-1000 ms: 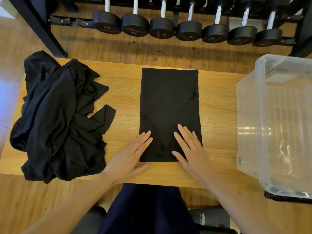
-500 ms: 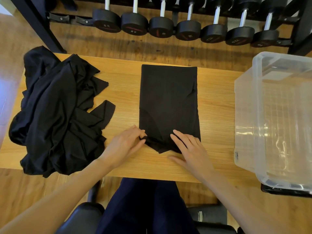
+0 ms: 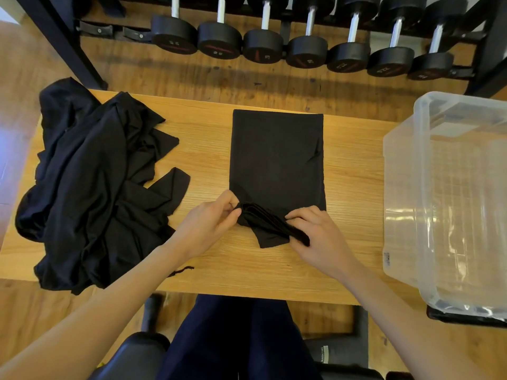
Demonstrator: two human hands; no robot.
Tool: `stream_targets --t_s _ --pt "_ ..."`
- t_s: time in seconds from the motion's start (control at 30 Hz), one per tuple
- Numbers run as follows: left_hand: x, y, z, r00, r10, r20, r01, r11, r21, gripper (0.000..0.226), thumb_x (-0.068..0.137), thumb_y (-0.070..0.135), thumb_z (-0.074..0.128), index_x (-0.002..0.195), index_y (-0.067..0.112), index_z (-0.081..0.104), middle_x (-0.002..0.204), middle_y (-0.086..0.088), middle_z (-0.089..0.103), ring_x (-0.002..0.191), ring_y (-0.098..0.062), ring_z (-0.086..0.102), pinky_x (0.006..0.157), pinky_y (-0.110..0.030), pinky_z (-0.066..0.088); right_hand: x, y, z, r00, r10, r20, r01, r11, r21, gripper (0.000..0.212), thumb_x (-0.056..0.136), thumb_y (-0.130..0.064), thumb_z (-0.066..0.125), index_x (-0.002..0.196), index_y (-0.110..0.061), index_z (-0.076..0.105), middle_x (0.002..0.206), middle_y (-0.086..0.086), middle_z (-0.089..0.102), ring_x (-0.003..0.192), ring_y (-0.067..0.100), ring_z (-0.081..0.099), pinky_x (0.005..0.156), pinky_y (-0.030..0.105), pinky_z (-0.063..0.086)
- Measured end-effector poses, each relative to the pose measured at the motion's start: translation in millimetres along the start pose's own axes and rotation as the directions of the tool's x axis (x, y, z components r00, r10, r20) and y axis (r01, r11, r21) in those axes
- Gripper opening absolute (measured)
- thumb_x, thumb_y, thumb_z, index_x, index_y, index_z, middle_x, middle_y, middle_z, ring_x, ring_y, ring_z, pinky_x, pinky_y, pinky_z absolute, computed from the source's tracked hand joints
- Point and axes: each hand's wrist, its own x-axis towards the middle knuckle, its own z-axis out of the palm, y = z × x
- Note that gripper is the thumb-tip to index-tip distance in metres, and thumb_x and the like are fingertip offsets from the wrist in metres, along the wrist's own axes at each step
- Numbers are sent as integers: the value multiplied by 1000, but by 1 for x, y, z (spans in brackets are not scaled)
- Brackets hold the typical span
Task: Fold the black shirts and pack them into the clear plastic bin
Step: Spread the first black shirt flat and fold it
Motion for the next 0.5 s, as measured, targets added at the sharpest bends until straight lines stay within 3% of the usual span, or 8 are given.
stream_targets --t_s 0.13,0.27,0.37,0.5 --pt "4 5 1 1000 1 -14 -1 1000 29 16 97 42 36 96 26 39 72 3 63 66 -16 61 67 -45 52 -5 -24 26 988 74 -133 -83 994 -67 57 75 -56 69 113 -14 63 114 -2 58 109 14 48 90 29 43" --pt "7 7 2 1000 -3 -13 4 999 49 19 96 46 33 96 28 38 80 2 67 77 -20 66 74 -46 54 -3 -40 49 963 143 -230 -171 979 -108 77 63 -64 77 115 -11 55 113 4 59 107 17 48 90 32 44" --pt "9 7 1 1000 5 -19 -4 998 62 19 97 45 33 96 27 38 76 3 65 74 -19 65 72 -46 54 3 -46 55 926 207 -317 -247 965 -91 69 67 -55 79 114 -12 53 107 3 60 102 16 49 89 33 44" --pt "11 7 0 999 -9 -30 11 998 62 14 101 36 37 97 22 40 69 1 59 63 -21 58 64 -45 51 10 -44 44 918 243 -313 -272 961 -50 58 69 -26 83 118 -15 53 104 0 62 97 17 53 89 32 42"
